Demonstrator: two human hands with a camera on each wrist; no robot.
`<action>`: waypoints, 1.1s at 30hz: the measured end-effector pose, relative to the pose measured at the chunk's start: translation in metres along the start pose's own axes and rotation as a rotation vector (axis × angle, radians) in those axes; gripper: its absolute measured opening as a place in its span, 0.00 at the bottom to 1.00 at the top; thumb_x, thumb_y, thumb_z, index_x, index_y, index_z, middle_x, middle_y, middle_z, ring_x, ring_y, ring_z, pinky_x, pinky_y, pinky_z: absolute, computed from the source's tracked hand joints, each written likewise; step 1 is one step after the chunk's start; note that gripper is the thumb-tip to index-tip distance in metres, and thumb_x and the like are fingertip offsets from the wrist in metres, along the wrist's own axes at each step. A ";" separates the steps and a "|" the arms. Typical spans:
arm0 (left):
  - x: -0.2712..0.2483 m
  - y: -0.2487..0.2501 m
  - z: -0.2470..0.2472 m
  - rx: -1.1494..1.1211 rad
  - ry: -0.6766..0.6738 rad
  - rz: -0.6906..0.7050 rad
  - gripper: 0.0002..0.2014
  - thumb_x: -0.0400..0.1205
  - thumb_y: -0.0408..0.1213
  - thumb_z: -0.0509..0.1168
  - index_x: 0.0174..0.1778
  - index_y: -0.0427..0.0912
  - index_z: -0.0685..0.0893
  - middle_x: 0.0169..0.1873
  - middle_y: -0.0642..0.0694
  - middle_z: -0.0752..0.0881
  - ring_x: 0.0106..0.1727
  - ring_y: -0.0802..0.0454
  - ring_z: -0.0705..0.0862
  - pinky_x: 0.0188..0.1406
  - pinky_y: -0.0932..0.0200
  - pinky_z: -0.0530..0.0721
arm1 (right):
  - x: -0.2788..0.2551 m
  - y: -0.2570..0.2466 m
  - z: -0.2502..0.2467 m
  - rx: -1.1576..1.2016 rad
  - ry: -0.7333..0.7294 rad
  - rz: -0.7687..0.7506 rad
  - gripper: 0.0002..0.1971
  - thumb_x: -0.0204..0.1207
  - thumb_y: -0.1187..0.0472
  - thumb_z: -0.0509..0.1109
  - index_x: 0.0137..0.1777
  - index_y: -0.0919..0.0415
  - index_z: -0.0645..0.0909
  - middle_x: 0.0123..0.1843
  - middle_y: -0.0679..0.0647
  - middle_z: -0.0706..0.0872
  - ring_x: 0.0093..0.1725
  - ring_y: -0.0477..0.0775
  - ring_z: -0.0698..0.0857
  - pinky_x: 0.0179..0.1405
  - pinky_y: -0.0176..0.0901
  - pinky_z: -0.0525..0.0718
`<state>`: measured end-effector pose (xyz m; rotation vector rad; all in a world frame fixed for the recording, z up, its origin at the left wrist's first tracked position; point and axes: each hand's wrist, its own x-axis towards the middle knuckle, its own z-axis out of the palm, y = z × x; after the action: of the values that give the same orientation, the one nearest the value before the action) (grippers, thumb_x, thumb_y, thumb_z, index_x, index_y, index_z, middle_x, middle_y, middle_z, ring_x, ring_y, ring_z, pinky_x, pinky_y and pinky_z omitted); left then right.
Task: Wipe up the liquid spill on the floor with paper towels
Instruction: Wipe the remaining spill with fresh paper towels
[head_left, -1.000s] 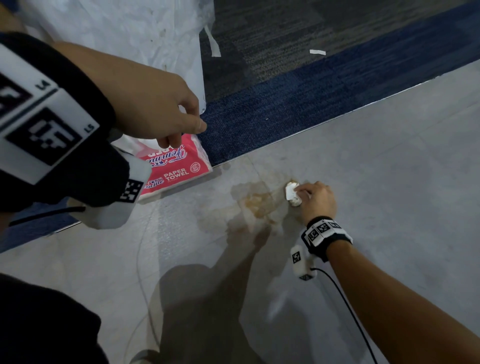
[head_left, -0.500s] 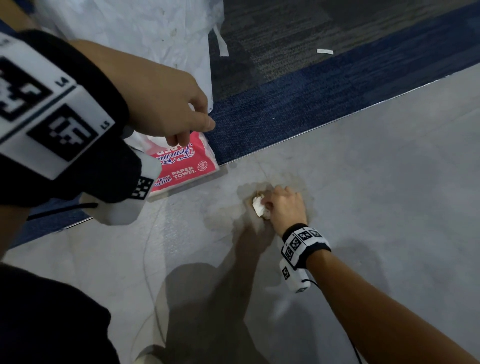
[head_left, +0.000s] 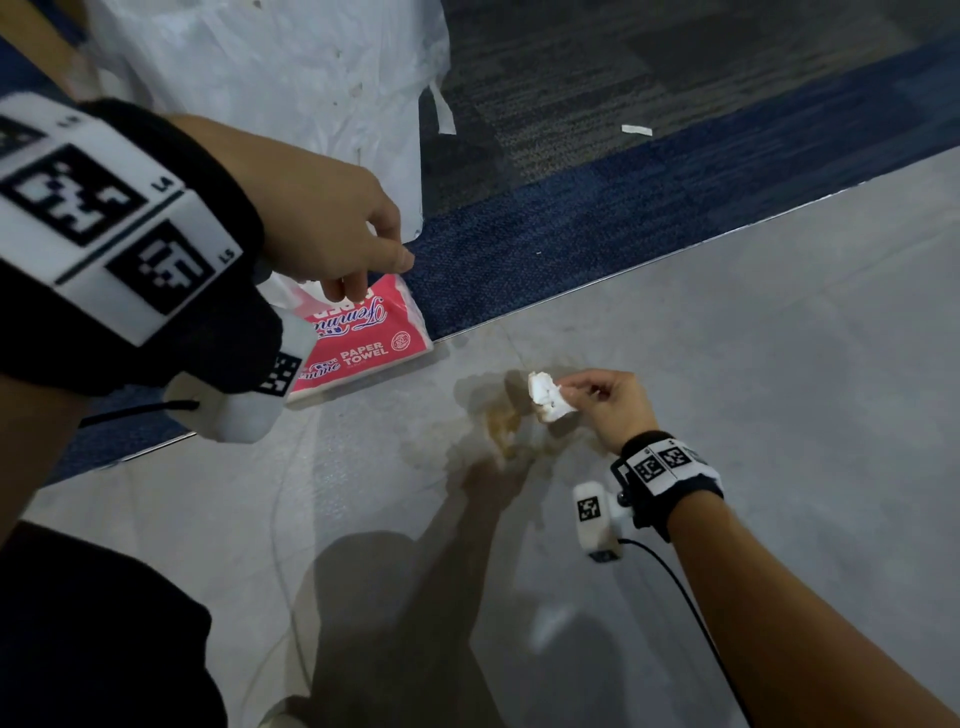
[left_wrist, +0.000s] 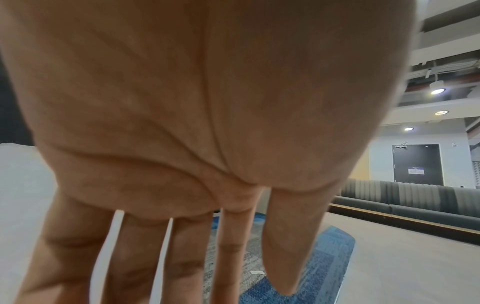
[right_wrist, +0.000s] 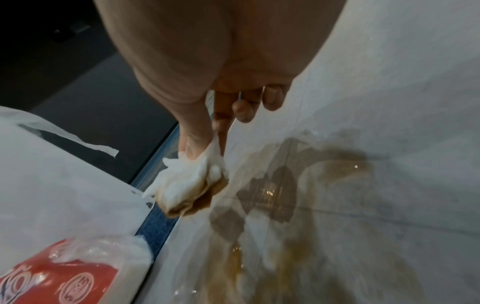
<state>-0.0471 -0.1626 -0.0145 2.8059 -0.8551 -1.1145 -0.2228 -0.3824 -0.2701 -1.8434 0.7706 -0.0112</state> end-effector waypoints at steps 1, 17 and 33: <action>0.000 -0.002 0.000 -0.006 -0.002 -0.006 0.16 0.84 0.49 0.58 0.54 0.42 0.84 0.39 0.49 0.91 0.45 0.50 0.89 0.51 0.46 0.88 | 0.000 -0.003 -0.003 -0.002 -0.005 -0.008 0.10 0.73 0.71 0.74 0.39 0.55 0.88 0.29 0.53 0.80 0.23 0.36 0.74 0.30 0.25 0.75; 0.005 -0.016 -0.006 -0.059 0.015 0.017 0.17 0.85 0.50 0.56 0.56 0.42 0.83 0.41 0.49 0.91 0.47 0.50 0.89 0.43 0.60 0.82 | 0.003 -0.024 -0.028 0.002 -0.030 0.019 0.08 0.76 0.68 0.72 0.39 0.56 0.85 0.35 0.55 0.88 0.32 0.43 0.84 0.41 0.33 0.81; 0.007 -0.036 -0.011 -0.077 0.022 0.035 0.17 0.85 0.50 0.56 0.53 0.43 0.84 0.42 0.47 0.92 0.50 0.45 0.89 0.46 0.56 0.82 | -0.008 -0.077 -0.040 0.054 -0.022 0.030 0.08 0.79 0.74 0.65 0.42 0.66 0.84 0.24 0.43 0.85 0.25 0.34 0.79 0.28 0.20 0.73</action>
<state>-0.0180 -0.1372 -0.0181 2.7249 -0.8371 -1.0851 -0.2051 -0.3968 -0.1861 -1.7776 0.7754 0.0079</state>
